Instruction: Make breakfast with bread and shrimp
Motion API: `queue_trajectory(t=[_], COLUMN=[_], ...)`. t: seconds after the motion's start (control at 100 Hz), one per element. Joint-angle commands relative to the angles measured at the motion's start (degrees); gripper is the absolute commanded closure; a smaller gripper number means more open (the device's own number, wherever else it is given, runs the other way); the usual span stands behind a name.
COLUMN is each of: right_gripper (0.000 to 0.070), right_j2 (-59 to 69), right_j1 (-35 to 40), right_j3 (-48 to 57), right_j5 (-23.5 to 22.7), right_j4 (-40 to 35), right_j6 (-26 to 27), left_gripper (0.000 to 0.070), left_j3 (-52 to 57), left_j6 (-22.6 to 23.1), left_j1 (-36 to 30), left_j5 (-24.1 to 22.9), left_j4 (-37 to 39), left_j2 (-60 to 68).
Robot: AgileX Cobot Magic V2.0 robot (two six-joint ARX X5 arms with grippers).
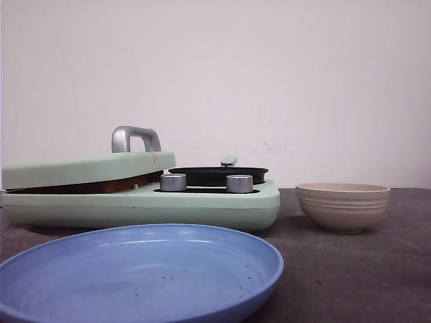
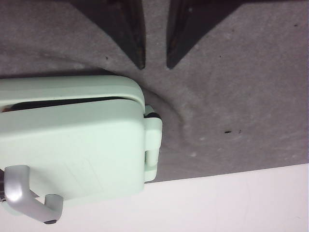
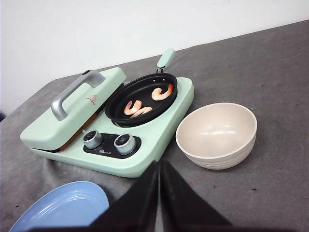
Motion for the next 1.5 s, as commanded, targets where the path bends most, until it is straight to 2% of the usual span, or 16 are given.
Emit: queue_trajectory(t=[0.0, 0.13, 0.18, 0.22, 0.35, 0.55, 0.62, 0.72, 0.82, 0.9, 1.49], right_gripper=[0.07, 0.07, 0.07, 0.07, 0.07, 0.07, 0.07, 0.07, 0.07, 0.07, 0.07], right_j2=[0.0, 0.0, 0.0, 0.0, 0.0, -0.3, -0.8, -3.0, -7.7, -7.4, -7.4], right_j1=[0.2, 0.2, 0.2, 0.1, -1.7, -6.5, -8.1, -9.7, -10.2, -10.3, -10.3], right_j3=[0.0, 0.0, -0.1, -0.3, -2.4, -11.7, -15.1, -19.4, -19.4, -19.4, -19.4], right_j5=[0.0, 0.0, 0.2, 0.7, 6.4, 7.6, 7.5, 7.5, 7.5, 9.1, 9.9], right_j4=[0.8, 0.2, 0.1, 0.1, 2.3, 17.7, 21.8, 23.8, 12.0, 12.3, 12.3], right_j6=[0.4, 0.2, -1.9, -5.3, -20.0, -31.0, -32.1, -34.1, -35.1, -37.0, -33.5], left_gripper=[0.07, 0.07, 0.07, 0.07, 0.07, 0.07, 0.07, 0.07, 0.07, 0.07, 0.07], left_j3=[-1.0, -1.0, -1.0, -1.0, -1.0, -1.0, -1.0, -1.0, -1.0, -0.9, -0.9], left_j6=[0.7, 0.7, 0.7, 0.7, 0.7, 0.7, 0.7, 0.7, 0.7, 0.7, 0.7], left_j1=[0.1, 0.1, 0.1, 0.1, 0.1, 0.1, 0.1, 0.1, 0.1, 0.1, 0.1], left_j5=[0.0, 0.0, 0.0, 0.0, 0.0, 0.0, 0.0, 0.0, 0.0, 0.0, -0.1], left_j4=[-0.4, -0.4, -0.4, -0.4, -0.4, -0.4, -0.4, -0.4, -0.4, -0.4, -0.4], left_j2=[0.0, 0.0, 0.0, 0.0, 0.0, 0.0, 0.0, 0.0, 0.0, 0.0, 0.0])
